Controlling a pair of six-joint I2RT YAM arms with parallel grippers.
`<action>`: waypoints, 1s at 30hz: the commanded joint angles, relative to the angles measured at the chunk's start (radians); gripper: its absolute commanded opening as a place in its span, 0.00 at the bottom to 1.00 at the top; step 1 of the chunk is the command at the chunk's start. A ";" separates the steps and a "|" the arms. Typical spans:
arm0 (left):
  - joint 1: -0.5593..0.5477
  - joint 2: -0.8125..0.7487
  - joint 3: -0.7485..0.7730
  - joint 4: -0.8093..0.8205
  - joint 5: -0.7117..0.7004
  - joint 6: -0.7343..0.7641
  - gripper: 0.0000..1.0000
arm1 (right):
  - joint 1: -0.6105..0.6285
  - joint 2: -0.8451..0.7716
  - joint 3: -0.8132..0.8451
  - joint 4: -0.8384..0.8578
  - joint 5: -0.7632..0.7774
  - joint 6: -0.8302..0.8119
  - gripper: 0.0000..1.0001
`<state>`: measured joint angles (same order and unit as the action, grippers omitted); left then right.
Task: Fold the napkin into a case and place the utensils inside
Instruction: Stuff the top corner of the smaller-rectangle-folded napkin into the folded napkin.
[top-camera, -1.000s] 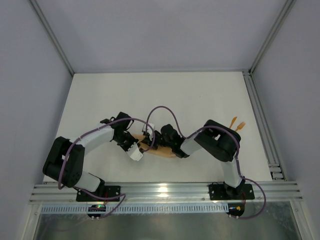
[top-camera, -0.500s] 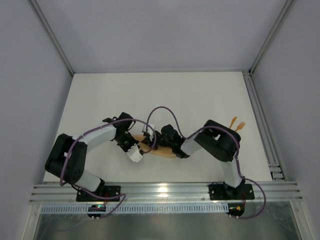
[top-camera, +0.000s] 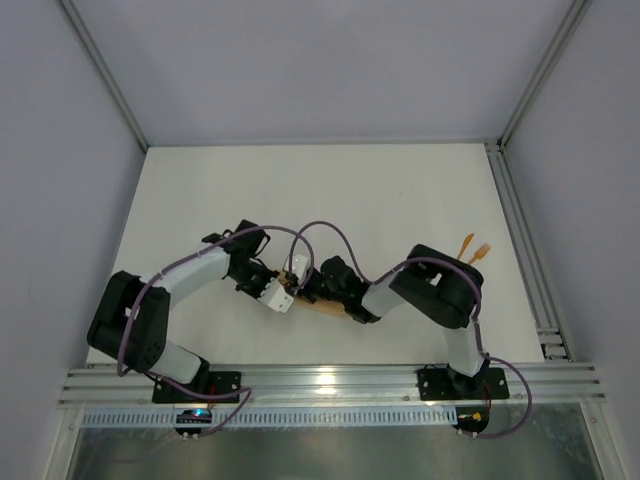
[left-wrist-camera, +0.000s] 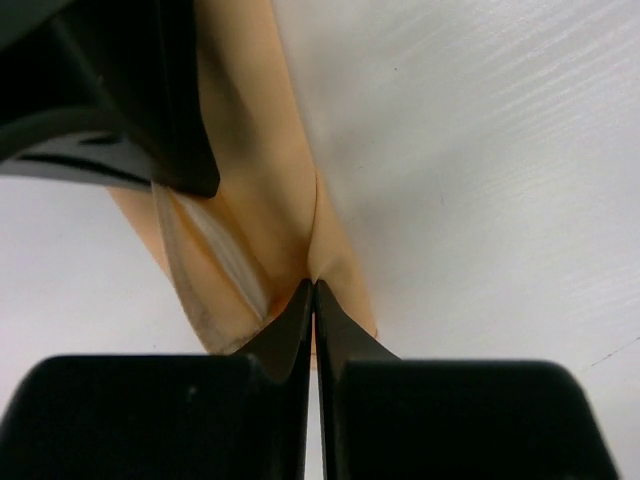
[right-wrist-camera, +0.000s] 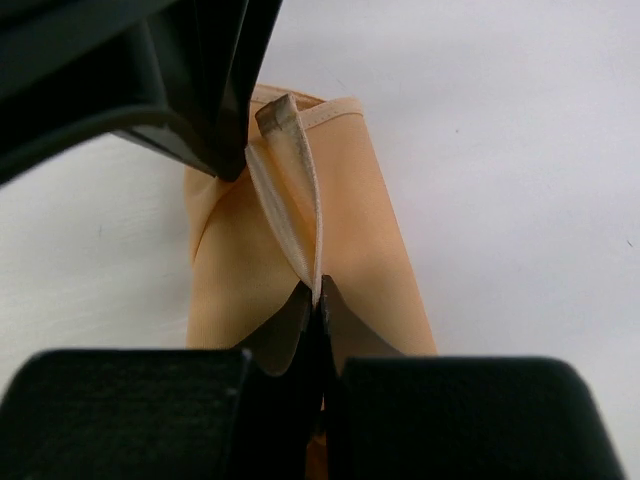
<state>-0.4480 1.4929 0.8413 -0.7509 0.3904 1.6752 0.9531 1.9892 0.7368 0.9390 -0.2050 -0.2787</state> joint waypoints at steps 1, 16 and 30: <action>0.020 -0.049 0.021 0.025 0.057 -0.095 0.00 | 0.007 -0.044 -0.054 -0.013 0.110 -0.019 0.06; 0.049 -0.137 -0.024 0.042 0.156 -0.077 0.00 | 0.049 -0.009 -0.042 -0.063 0.243 -0.051 0.06; 0.052 -0.115 -0.085 0.177 0.143 -0.062 0.00 | 0.111 0.008 -0.033 -0.060 0.309 -0.165 0.26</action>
<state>-0.4000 1.3708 0.7872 -0.6388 0.5446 1.5894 1.0325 1.9720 0.7155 0.9356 0.1001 -0.3702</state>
